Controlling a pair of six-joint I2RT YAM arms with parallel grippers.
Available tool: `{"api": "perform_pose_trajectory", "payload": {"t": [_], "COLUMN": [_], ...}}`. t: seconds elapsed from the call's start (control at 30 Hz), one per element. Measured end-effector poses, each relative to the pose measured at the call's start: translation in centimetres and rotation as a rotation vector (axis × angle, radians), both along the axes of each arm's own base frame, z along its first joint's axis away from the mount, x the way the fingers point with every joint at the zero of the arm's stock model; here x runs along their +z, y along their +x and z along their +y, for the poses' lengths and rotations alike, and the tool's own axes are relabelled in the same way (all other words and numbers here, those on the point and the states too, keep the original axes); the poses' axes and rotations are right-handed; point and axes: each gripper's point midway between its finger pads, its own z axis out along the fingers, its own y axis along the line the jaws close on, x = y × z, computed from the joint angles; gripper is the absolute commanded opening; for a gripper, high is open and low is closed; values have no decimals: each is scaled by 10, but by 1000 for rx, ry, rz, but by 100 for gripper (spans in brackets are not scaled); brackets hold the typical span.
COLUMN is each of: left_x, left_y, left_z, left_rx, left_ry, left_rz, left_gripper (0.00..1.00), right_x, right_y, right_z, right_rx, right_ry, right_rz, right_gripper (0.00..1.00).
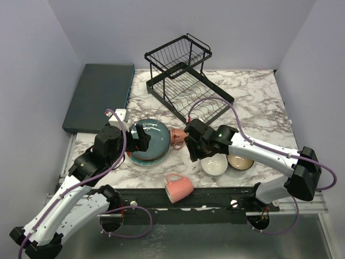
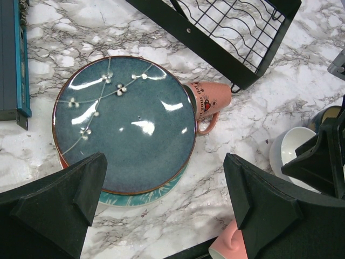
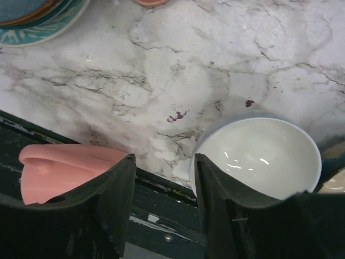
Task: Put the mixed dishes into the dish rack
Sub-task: Move the bowl to the corner of the board, then move the dish rack to the center of the board.
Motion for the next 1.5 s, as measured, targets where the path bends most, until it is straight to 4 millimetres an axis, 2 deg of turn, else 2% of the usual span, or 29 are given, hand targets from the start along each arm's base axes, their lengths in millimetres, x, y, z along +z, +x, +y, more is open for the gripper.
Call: {"api": "perform_pose_trajectory", "payload": {"t": [0.23, 0.43, 0.57, 0.77, 0.93, 1.1, 1.2, 1.37, 1.5], "left_x": [1, 2, 3, 4, 5, 5, 5, 5, 5], "left_y": [0, -1, -1, -2, -2, -2, -2, -3, -3], "left_z": [0, 1, 1, 1, 2, 2, 2, 1, 1], "left_rx": [0, 0, 0, 0, 0, 0, -1, -6, -7], "left_ry": [-2, -5, -8, -11, -12, -13, -13, -15, -15], "left_rz": [-4, -7, -11, -15, -16, -18, -17, -16, -16], "left_gripper": [99, 99, 99, 99, 99, 99, 99, 99, 99], "right_x": [6, 12, 27, 42, 42, 33, 24, 9, -3], "right_y": [-11, -3, 24, 76, 113, 150, 166, 188, 190], "right_z": [29, 35, 40, 49, 39, 30, 23, 20, 27], "right_rx": [113, 123, 103, 98, 73, 50, 45, 46, 68], "right_ry": [110, 116, 82, 45, 15, -17, -26, -26, -10], "right_rz": [32, -19, -132, -266, -305, -319, -314, -292, -266], "right_gripper": [57, 68, 70, 67, 65, 61, 54, 53, 53]}}
